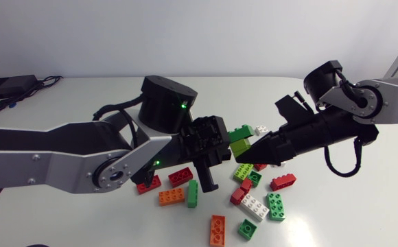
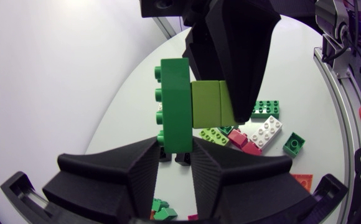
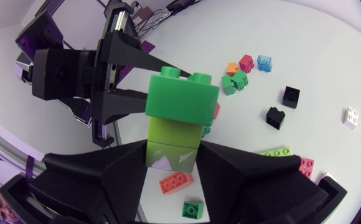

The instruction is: Disassemble duplo

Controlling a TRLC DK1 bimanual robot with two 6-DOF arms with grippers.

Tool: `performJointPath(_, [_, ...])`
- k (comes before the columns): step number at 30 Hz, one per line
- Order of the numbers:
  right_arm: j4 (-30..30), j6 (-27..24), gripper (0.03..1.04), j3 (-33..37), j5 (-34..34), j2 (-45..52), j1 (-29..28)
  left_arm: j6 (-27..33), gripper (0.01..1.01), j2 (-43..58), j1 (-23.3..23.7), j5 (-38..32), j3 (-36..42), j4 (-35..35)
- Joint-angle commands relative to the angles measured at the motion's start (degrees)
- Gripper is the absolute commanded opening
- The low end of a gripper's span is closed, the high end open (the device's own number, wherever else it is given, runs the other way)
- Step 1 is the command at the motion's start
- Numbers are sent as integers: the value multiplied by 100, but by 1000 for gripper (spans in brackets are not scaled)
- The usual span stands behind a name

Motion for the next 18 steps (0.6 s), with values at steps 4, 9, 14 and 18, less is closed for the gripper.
performJointPath(4, [80, -197, 407, -354, 285, -308, 122, -155, 166, -62, 41, 199, -61, -167])
performJointPath(9, [71, -426, 400, -565, 452, -519, 113, -243, 166, -177, 217, 559, 44, -430])
performJointPath(14, [62, -514, 400, -715, 672, -774, 166, -243, 166, -194, 217, 638, 44, -545])
performJointPath(18, [36, -566, 400, -803, 971, -941, 192, -146, 166, 245, 551, 585, 440, -1081])
